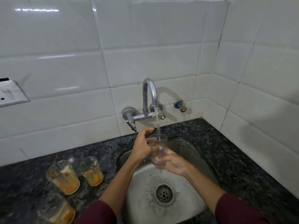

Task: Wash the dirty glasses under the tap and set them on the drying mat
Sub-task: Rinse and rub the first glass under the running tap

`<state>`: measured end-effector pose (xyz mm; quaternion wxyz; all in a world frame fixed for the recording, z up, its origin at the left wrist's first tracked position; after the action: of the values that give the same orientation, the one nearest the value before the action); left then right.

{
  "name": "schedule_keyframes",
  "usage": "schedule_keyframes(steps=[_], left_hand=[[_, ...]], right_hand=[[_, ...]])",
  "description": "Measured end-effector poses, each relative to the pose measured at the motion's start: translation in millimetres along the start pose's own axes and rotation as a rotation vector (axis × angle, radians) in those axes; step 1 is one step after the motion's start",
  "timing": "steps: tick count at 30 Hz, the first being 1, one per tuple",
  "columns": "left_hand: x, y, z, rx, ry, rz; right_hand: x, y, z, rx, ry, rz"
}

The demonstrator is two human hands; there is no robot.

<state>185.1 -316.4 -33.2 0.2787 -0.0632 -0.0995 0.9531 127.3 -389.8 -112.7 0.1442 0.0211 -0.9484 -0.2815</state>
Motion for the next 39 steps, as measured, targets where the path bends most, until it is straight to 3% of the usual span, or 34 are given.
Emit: schedule_keyframes(steps=[6, 12, 17, 22, 31, 39], left_hand=[[0.1, -3.1, 4.9, -0.168, 0.049, -0.019], [-1.2, -14.8, 2.1, -0.279, 0.096, 0.023], [1.0, -22.9, -29.7, -0.060, -0.148, -0.023], [-18.5, -56.6, -61.2, -0.169, -0.369, 0.225], [-52.4, -63.2, -29.4, -0.536, -0.292, 0.509], [-61.3, -57.2, -27.1, -0.816, -0.225, 0.417]], right_hand=[[-18.2, 4.8, -7.8, 0.047, -0.200, 0.099], [-26.3, 0.2, -33.2, 0.307, -0.289, 0.251], [-4.8, -11.7, -59.9, 0.610, -0.345, 0.267], [26.7, -23.0, -78.7, 0.918, -0.290, 0.242], [49.6, -27.8, -109.5, 1.354, -0.206, 0.303], [55.5, -22.2, -111.5, 1.309, -0.207, 0.377]])
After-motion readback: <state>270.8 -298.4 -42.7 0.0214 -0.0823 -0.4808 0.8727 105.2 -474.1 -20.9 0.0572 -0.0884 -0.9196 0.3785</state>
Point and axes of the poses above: each hand's wrist, its own x-axis away from the middle knuckle, its own y-axis out of the palm, z = x × y, the point moved 9 cm from there along -x, towards the middle knuckle, and after that the axes turned 8 degrees about -x, right-handed, at the moved point
